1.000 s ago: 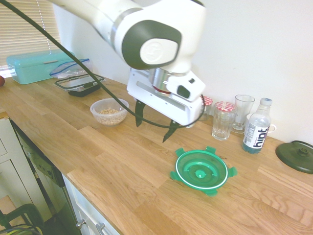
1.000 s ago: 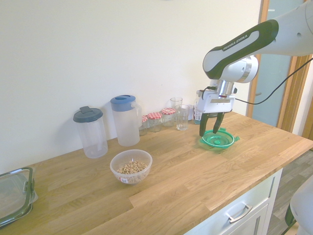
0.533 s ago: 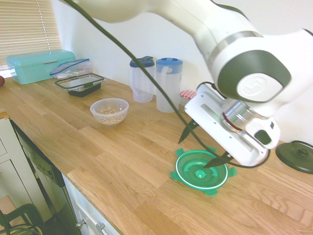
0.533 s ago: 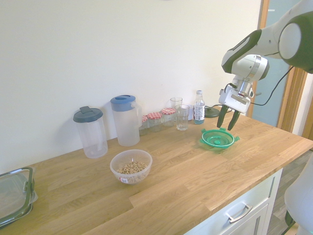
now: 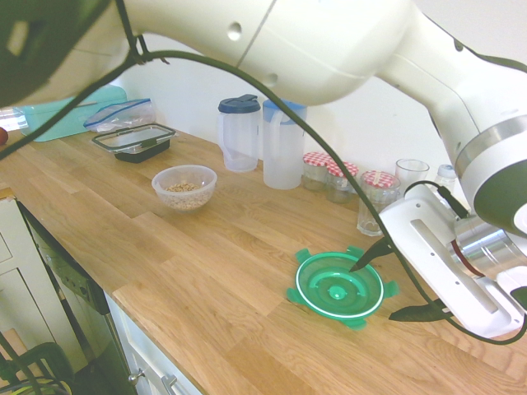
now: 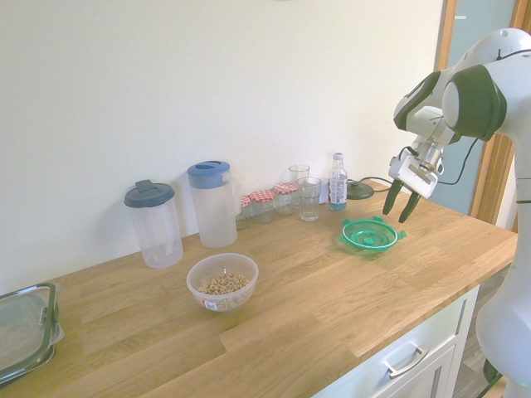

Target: Cover the lid of food container

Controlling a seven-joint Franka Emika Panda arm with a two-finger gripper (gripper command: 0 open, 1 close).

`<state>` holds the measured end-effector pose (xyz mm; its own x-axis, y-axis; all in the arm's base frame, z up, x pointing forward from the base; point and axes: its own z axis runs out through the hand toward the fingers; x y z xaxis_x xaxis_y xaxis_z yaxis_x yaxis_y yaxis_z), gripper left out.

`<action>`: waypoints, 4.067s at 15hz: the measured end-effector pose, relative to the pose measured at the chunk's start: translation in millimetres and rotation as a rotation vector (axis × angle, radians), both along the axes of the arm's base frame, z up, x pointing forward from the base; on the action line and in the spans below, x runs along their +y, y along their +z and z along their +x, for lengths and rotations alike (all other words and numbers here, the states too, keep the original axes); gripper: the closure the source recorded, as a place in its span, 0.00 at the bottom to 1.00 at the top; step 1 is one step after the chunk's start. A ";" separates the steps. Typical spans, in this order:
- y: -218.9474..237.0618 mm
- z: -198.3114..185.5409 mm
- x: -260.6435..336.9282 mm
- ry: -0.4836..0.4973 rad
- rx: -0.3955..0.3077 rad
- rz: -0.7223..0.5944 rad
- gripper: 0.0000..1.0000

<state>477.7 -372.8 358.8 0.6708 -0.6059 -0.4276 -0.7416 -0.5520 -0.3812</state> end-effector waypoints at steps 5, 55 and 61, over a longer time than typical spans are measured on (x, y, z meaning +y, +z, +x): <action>-37.7 18.4 6.8 0.005 -0.019 0.080 0.00; 207.3 -9.9 168.3 0.040 0.140 -0.708 1.00; 236.8 6.7 360.0 0.083 0.089 -1.120 1.00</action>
